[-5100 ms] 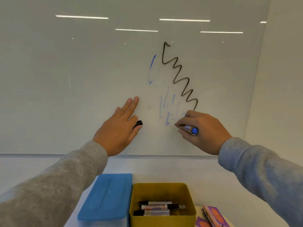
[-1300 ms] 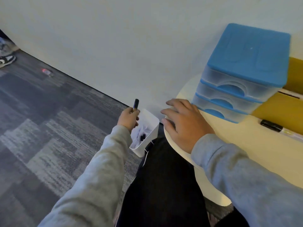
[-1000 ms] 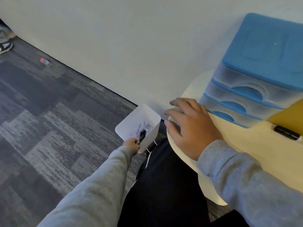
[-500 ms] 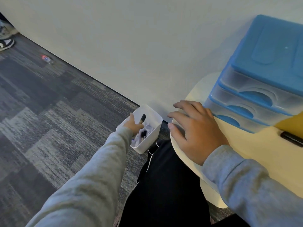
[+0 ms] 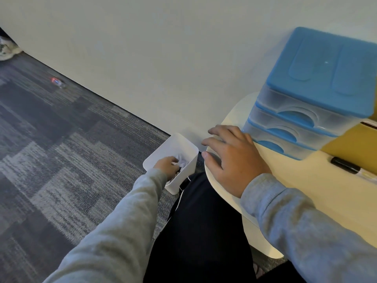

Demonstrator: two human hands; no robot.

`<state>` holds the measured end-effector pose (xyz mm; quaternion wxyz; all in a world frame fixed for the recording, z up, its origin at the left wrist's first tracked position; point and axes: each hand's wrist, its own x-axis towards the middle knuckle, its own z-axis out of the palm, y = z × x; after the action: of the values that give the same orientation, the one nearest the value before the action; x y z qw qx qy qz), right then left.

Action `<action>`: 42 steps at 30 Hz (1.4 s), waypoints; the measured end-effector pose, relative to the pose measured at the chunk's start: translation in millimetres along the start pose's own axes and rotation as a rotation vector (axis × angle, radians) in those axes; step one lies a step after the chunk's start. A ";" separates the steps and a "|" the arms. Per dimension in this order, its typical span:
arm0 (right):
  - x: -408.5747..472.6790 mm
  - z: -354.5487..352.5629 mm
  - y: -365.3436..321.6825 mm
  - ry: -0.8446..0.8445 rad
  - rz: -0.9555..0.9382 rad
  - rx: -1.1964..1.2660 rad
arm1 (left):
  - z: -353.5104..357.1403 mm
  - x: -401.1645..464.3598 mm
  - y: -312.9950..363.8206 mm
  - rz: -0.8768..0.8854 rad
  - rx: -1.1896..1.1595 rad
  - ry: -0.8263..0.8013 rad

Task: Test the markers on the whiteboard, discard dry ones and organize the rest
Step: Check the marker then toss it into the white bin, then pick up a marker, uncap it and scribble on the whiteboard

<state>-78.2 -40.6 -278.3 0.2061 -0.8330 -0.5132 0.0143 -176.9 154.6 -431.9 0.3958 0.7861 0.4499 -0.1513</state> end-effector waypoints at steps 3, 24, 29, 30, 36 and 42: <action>-1.1 -0.1 0.0 -0.007 -0.001 0.023 | -13.3 -27.3 23.8 0.156 -0.003 0.119; -109.3 -76.2 40.4 0.179 -0.001 0.211 | -64.9 -221.2 302.0 1.463 -0.167 0.396; -112.2 -154.1 69.9 0.313 0.027 0.079 | -39.3 -196.4 346.8 1.365 -0.014 0.194; -110.0 -170.5 79.1 0.332 0.043 0.048 | -34.6 -191.4 348.7 1.339 0.002 0.193; -93.5 -230.3 146.0 0.213 0.405 -0.087 | -24.1 -195.7 342.0 1.378 0.263 0.344; -58.4 -223.1 180.7 -0.355 0.578 -0.230 | -25.3 -190.3 342.2 1.381 0.222 0.324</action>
<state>100.2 -234.3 -149.8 0.0063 -0.9460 -0.2826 0.1585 -1.4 -34.5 -136.3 0.2471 0.9395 -0.1153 0.2073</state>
